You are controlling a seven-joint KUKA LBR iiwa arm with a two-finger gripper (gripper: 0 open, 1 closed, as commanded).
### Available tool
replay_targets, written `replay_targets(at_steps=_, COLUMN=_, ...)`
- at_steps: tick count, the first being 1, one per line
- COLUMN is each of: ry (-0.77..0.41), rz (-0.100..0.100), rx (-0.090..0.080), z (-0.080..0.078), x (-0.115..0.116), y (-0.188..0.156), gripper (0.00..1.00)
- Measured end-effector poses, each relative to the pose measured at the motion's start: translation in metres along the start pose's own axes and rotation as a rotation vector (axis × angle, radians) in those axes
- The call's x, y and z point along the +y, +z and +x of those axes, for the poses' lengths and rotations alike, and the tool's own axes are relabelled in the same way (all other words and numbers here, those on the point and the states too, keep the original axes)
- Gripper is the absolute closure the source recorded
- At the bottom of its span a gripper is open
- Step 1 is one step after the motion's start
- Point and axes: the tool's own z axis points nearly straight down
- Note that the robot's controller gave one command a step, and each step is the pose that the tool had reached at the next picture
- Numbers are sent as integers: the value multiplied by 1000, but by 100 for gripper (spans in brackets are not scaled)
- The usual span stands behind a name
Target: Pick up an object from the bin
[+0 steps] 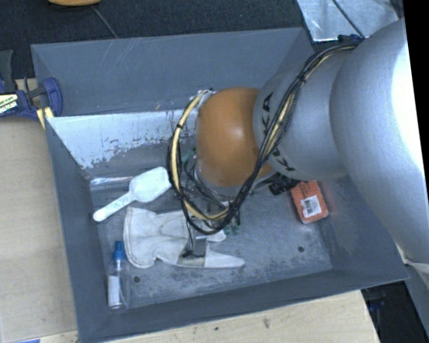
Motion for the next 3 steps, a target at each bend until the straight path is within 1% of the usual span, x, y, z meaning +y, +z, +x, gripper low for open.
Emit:
replay_targets(at_steps=1, ry=-221, rz=0, rx=3, z=6, x=-27, y=14, gripper=100)
replay_targets(at_steps=2, ry=-221, rz=0, rx=3, z=6, x=-27, y=14, gripper=100)
replay_targets(at_steps=3, ry=-258, rz=0, rx=-3, z=-21, x=-29, y=-133, gripper=100)
